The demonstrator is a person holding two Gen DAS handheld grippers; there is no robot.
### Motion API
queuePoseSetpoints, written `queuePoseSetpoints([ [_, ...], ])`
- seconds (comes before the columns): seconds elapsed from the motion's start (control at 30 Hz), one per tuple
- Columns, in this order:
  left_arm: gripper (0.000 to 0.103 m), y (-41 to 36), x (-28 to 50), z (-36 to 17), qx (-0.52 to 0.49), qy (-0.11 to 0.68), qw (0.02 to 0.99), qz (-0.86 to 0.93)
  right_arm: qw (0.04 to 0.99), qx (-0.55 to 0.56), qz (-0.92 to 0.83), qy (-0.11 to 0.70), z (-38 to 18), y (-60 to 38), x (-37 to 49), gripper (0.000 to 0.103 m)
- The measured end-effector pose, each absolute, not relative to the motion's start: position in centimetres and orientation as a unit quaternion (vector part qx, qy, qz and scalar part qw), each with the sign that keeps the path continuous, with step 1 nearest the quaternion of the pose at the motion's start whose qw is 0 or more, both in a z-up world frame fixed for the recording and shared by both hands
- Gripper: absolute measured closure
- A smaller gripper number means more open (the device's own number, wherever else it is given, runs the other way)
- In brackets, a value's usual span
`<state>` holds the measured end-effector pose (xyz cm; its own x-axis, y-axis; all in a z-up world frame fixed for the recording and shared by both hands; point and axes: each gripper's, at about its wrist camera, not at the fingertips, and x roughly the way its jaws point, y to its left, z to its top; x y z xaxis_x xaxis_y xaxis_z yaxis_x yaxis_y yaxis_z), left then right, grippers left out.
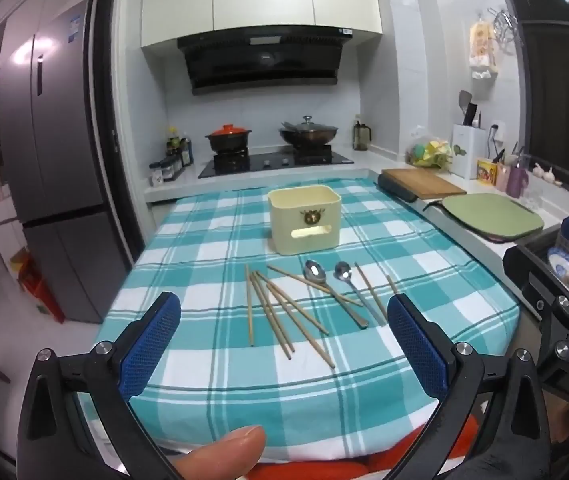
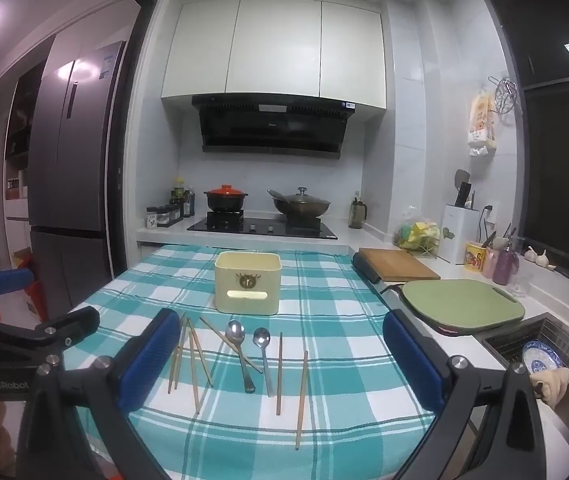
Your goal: Organize utensils
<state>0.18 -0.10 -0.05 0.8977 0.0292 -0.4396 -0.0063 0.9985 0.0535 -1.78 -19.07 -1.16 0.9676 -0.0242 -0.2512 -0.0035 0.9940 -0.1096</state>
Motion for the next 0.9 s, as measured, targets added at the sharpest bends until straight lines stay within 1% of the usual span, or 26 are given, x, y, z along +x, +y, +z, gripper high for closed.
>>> queuePoseSetpoints([
  [0.9, 0.0, -0.3, 0.9, -0.7, 0.044, 0.229, 0.972, 0.01, 0.992, -0.045, -0.007, 0.116, 0.0, -19.7, -1.9, 0.0],
])
